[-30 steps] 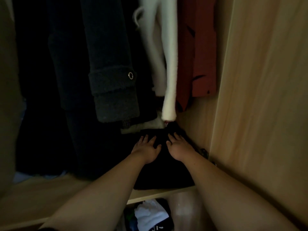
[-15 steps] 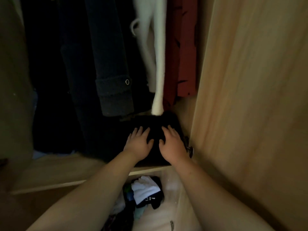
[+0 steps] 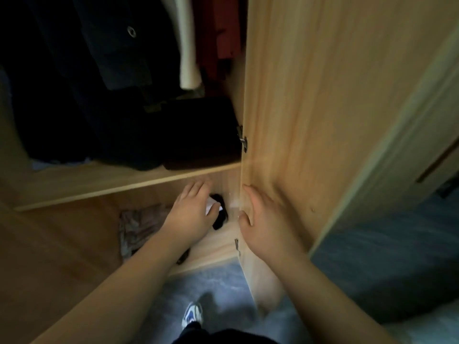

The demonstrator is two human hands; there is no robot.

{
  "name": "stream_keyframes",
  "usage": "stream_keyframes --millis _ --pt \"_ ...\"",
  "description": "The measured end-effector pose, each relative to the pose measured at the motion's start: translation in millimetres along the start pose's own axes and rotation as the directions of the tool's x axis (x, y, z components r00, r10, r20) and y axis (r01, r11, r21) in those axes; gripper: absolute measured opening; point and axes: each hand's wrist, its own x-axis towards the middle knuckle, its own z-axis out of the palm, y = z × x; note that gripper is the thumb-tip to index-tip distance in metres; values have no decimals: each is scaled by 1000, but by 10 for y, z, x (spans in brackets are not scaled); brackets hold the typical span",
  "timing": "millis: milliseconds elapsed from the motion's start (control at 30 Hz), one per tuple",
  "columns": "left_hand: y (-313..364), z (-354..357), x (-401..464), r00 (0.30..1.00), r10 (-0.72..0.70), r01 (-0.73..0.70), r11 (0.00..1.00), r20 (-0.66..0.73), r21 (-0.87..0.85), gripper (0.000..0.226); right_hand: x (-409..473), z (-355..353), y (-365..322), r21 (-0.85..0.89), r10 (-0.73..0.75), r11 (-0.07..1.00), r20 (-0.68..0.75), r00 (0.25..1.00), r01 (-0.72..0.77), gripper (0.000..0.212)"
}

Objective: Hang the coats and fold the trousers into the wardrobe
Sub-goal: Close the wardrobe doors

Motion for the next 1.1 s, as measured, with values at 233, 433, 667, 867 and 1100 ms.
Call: stream_keyframes --millis 233,433,667,867,1100 --pt "523 351 -331 983 162 -164 986 88 12 62 -899 -71 444 199 58 978 56 997 -68 55" --pt "729 594 -302 956 243 -246 969 166 -3 63 -1352 -356 826 52 283 959 -131 950 -278 35" --pt "742 540 -320 963 234 -249 962 134 114 67 -933 -316 819 -47 376 925 -24 926 -377 92" --pt "227 257 -482 973 223 -229 960 54 161 68 -951 -142 372 234 411 895 -96 907 -381 86" --pt "-975 -198 -843 994 89 -97 985 57 142 67 -974 603 -844 345 366 881 -63 928 -324 90"
